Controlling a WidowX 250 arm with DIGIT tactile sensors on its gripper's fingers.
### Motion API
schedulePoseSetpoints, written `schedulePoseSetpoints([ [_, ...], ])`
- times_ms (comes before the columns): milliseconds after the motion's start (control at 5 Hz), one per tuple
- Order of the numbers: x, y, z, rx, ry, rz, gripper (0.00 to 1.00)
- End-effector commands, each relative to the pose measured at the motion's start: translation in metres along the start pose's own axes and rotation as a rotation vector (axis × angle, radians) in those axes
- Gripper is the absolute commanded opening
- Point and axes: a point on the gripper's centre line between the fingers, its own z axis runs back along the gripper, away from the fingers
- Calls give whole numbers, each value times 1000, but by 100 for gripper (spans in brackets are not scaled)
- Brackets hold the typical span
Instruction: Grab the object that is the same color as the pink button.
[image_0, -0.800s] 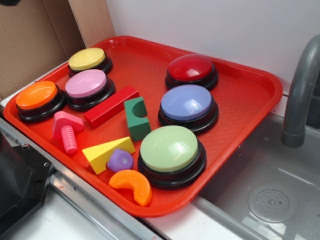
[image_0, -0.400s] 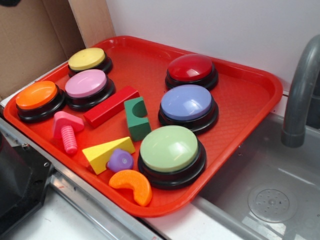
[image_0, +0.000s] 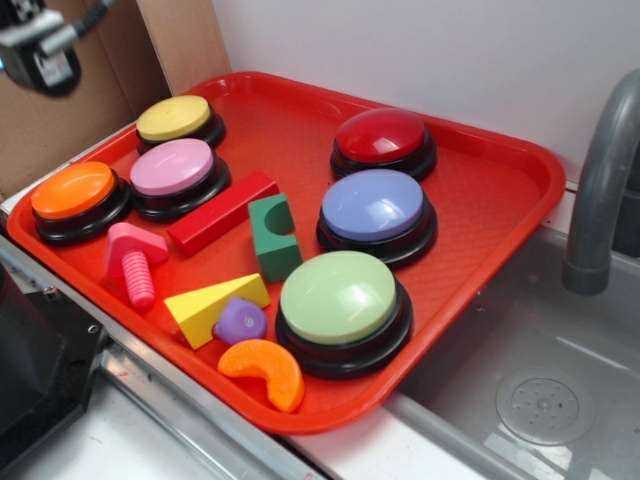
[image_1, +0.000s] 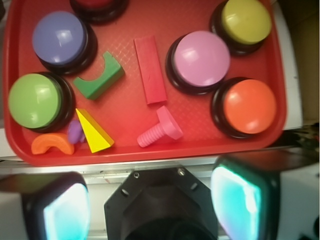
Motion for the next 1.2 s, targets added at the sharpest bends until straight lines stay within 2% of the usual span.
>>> schedulePoseSetpoints([
  [0,14,12,-62,68,-19,44,100],
  [600,24,30,-125,161,-22,110,100],
  [800,24,31,-138,140,-12,132,100],
  [1000,23,30,-149,156,3,141,100],
])
